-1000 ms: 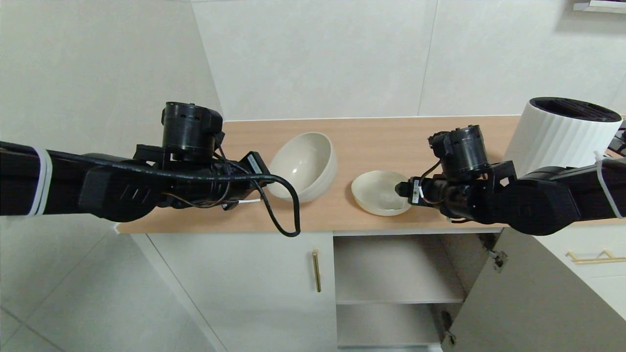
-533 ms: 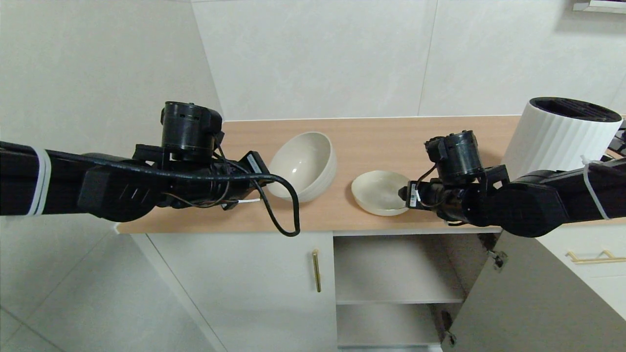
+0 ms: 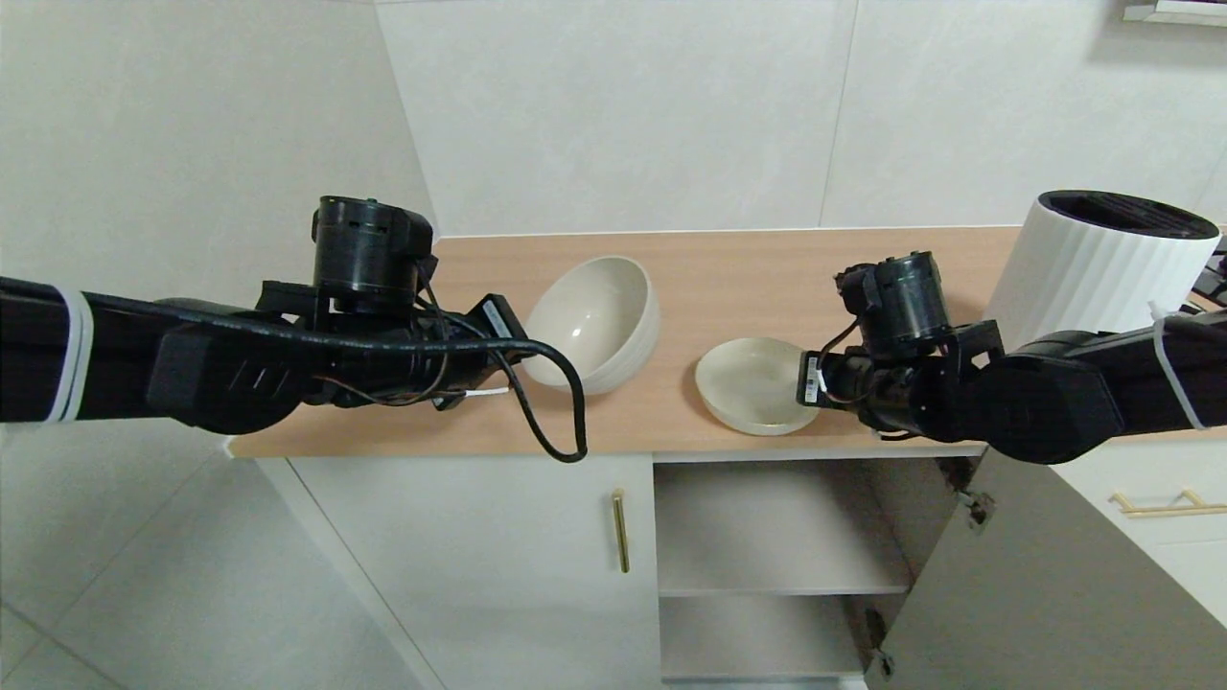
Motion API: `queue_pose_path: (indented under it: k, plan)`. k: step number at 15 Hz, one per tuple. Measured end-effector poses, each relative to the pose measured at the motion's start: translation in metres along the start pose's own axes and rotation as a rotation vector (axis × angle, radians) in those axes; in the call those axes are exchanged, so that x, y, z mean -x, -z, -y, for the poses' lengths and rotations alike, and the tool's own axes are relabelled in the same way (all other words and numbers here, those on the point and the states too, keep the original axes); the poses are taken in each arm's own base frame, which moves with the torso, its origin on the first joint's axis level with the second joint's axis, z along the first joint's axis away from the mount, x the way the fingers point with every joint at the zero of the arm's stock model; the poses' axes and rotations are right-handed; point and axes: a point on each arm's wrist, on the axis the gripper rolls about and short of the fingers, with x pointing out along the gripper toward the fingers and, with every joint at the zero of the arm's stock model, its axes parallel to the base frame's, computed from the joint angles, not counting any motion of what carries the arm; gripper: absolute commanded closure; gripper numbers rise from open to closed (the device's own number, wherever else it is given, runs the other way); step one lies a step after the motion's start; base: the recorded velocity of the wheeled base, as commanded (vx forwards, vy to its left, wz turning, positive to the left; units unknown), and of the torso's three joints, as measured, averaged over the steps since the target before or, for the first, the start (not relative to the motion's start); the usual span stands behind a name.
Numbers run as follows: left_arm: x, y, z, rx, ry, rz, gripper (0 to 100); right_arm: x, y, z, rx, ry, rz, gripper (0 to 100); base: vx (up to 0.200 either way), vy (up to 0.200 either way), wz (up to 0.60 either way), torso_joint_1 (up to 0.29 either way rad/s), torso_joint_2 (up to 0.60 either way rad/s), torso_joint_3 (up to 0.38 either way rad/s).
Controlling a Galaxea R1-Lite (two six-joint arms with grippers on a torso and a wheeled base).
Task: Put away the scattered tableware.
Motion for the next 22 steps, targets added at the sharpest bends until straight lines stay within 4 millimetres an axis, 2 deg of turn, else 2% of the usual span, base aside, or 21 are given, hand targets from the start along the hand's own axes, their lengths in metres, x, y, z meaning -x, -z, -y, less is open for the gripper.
queue_pose_path:
  k: [2, 6, 9, 13, 15, 17, 20, 22]
  plan:
    - [0.005, 0.0, 0.001, -0.001, 0.004, 0.004, 100, 0.007, -0.004, 0.002, -0.012, -0.01, 0.006, 100, 0.0, 0.0, 0.0, 0.0, 0.0, 0.0]
    - [0.027, 0.004, 0.0, -0.007, 0.011, 0.008, 100, 0.042, -0.013, 0.014, -0.028, -0.085, -0.001, 100, 0.0, 0.0, 0.0, 0.0, 0.0, 0.0]
    - [0.059, 0.008, -0.002, -0.024, 0.027, 0.022, 100, 0.086, -0.017, 0.032, -0.017, -0.185, -0.083, 100, 0.0, 0.0, 0.0, 0.0, 0.0, 0.0]
    - [0.102, 0.022, -0.011, -0.198, 0.036, 0.039, 100, 0.141, -0.022, 0.051, -0.012, -0.357, -0.193, 100, 0.0, 0.0, 0.0, 0.0, 0.0, 0.0]
    - [0.119, 0.026, -0.012, -0.215, 0.051, 0.053, 100, 0.151, -0.023, 0.056, -0.01, -0.365, -0.188, 100, 0.0, 0.0, 0.0, 0.0, 0.0, 0.0]
    - [0.128, 0.027, -0.012, -0.22, 0.061, 0.067, 100, 0.154, -0.022, 0.058, -0.011, -0.367, -0.182, 100, 0.0, 0.0, 0.0, 0.0, 0.0, 0.0]
    - [0.132, 0.027, -0.012, -0.221, 0.066, 0.072, 100, 0.154, -0.018, 0.059, -0.003, -0.363, -0.193, 100, 0.0, 0.0, 0.0, 0.0, 0.0, 0.0]
    - [0.131, 0.028, -0.013, -0.22, 0.064, 0.07, 100, 0.153, -0.016, 0.059, 0.009, -0.36, -0.196, 100, -0.2, 0.0, 0.0, 0.002, 0.0, 0.0]
